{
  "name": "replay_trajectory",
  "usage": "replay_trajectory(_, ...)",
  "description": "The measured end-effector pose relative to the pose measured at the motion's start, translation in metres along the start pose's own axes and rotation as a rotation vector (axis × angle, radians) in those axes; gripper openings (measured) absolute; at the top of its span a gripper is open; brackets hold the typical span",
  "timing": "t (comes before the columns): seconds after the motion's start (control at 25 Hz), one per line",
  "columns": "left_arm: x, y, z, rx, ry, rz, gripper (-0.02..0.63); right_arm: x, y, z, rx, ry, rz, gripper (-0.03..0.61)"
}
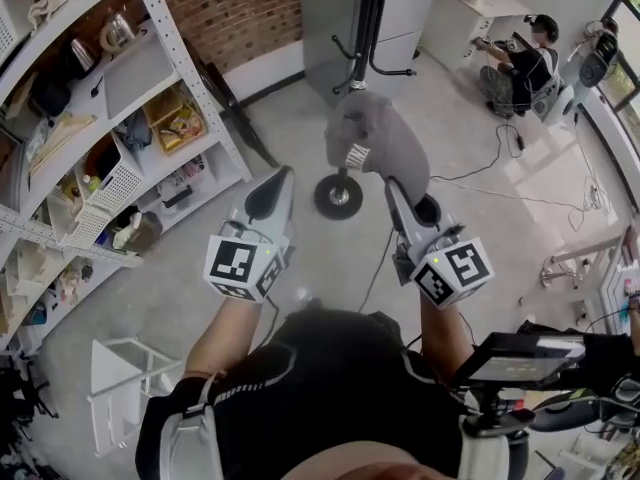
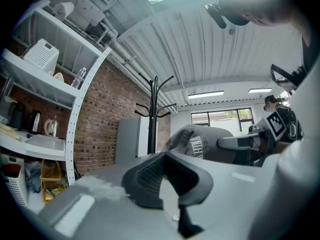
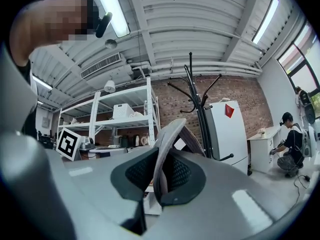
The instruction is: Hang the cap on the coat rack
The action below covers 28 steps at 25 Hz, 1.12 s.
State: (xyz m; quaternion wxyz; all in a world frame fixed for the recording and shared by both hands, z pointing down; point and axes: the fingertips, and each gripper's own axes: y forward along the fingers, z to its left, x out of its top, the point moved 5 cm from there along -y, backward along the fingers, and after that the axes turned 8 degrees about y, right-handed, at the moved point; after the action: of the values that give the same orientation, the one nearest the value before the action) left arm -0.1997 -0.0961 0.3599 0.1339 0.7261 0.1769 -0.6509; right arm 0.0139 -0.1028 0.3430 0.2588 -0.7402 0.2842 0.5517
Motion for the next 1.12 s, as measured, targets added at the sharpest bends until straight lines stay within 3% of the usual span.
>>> replay_trajectory(0.28, -0.007, 0.027, 0.016, -0.009, -0.017, 0.011, 0.003, 0.014, 0.026, -0.006, 0.044, -0.011, 0.000, 0.032)
replay_trajectory(0.6, 0.008, 0.070, 0.023, 0.041, 0.029, 0.010, 0.003, 0.032, 0.060, -0.042, 0.130, -0.011, 0.010, 0.032)
replay_trajectory(1.12, 0.032, 0.108, 0.022, 0.245, 0.065, -0.004, 0.003, 0.083, 0.090, -0.084, 0.395, -0.093, -0.003, 0.032)
